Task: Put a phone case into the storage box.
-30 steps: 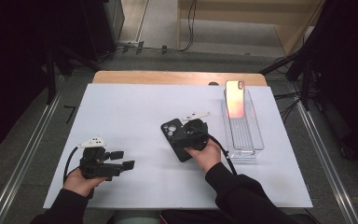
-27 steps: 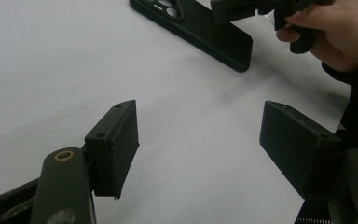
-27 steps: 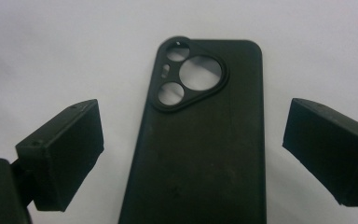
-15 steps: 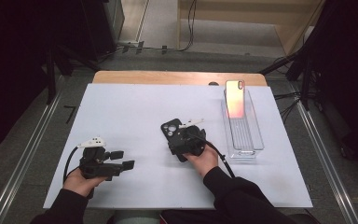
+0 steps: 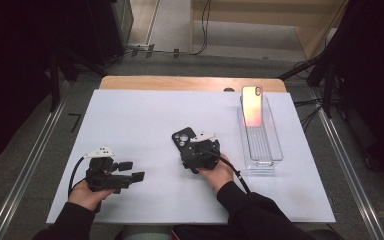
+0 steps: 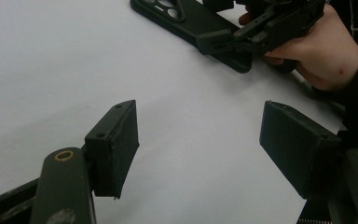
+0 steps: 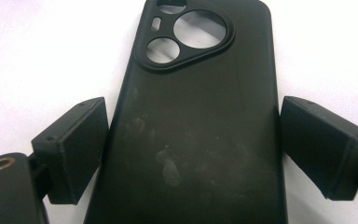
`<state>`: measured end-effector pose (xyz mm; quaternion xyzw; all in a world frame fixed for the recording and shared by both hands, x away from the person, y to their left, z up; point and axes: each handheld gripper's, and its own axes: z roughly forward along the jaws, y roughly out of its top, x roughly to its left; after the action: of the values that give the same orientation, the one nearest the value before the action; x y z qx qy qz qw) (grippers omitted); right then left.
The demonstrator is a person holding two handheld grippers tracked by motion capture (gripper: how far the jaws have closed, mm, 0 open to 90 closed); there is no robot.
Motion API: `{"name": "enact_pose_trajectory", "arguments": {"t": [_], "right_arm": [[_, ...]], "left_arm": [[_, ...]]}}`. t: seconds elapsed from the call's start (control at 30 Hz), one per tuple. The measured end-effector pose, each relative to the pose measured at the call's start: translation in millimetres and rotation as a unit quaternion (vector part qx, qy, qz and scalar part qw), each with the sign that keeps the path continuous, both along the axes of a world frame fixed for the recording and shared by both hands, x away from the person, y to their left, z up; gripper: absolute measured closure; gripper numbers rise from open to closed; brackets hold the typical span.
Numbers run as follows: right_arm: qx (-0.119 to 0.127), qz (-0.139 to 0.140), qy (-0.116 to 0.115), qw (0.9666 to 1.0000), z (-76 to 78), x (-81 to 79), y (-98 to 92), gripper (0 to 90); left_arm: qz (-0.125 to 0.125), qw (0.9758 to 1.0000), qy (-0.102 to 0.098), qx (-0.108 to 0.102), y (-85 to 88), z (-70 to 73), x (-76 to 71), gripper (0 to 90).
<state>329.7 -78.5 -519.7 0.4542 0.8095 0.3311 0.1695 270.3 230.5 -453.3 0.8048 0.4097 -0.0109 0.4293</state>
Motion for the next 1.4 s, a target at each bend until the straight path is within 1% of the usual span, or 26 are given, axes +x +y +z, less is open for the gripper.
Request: {"name": "enact_pose_trajectory", "arguments": {"t": [0.23,0.47,0.57,0.67,0.7,0.83,0.93,1.0,1.07,1.1,1.13,1.2,1.27,1.4], "right_arm": [[0.012,-0.007,0.002,0.9999,0.6,-0.1,-2.2,11.4],[0.027,-0.003,0.013,0.9995,2.9,2.2,-7.3,12.1],[0.034,-0.002,0.012,0.9993,5.3,2.4,-9.4,12.3],[0.044,-0.001,0.008,0.999,9.7,2.1,-11.8,12.3],[0.047,-0.001,0.006,0.9989,11.4,2.0,-12.9,12.4],[0.059,-0.001,0.001,0.9982,20.6,0.6,-16.2,12.6],[0.072,0.003,-0.005,0.9974,29.7,-2.2,-18.7,12.6],[0.084,0.003,-0.01,0.9964,35.8,-5.0,-20.0,12.7],[0.091,0.005,-0.015,0.9957,41.2,-8.3,-21.6,12.7],[0.096,0.006,-0.016,0.9953,43.3,-10.1,-22.2,12.7],[0.099,0.006,-0.016,0.995,45.3,-12.2,-22.6,12.7],[0.105,0.007,-0.018,0.9942,48.4,-16.0,-23.5,12.6],[0.113,0.007,-0.018,0.9935,50.8,-19.3,-24.7,12.7],[0.125,0.005,-0.016,0.992,54.8,-25.4,-28.1,12.7]], "left_arm": [[0.001,1.0,-0.001,-0.001,-0.7,0.9,-0.3,28.4],[0.001,1.0,0.0,0.001,-0.7,1.2,0.5,28.5],[0.002,1.0,-0.001,-0.002,-1.5,1.7,1.1,28.5],[0.0,1.0,0.002,-0.003,-2.5,2.2,2.0,28.5],[-0.002,1.0,0.006,-0.006,-2.6,2.5,2.6,28.5],[0.004,0.9994,0.02,-0.027,-4.2,4.7,5.5,28.4],[0.011,0.9989,0.028,-0.035,-6.5,6.8,8.1,28.4],[0.014,0.999,0.029,-0.031,-9.1,8.2,9.9,28.3],[0.014,0.9992,0.025,-0.028,-11.7,10.0,11.6,28.3],[0.013,0.9992,0.024,-0.029,-13.2,10.8,12.5,28.3],[0.012,0.9992,0.02,-0.031,-14.9,11.8,13.4,26.8],[0.008,0.9995,0.015,-0.027,-18.6,13.4,15.1,25.5],[0.012,0.9996,0.015,-0.021,-22.9,15.3,17.3,25.5],[0.011,0.9993,0.024,-0.028,-31.1,18.3,21.3,25.2]]}}
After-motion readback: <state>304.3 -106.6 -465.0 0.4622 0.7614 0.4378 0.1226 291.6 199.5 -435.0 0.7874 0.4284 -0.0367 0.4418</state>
